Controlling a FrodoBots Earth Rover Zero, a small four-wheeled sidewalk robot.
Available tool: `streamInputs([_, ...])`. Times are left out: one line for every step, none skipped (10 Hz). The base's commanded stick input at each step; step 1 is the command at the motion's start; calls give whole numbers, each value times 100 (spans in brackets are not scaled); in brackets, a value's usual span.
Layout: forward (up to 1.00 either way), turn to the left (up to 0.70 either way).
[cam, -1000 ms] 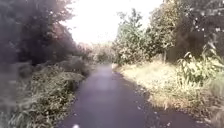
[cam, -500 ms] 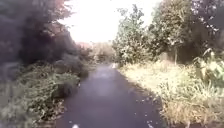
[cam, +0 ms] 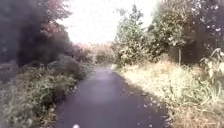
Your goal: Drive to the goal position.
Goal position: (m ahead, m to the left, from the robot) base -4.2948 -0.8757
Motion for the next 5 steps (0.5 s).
streamInputs([0,-85])
streamInputs([0,-85])
streamInputs([0,-85])
streamInputs([0,-85])
streamInputs([0,-85])
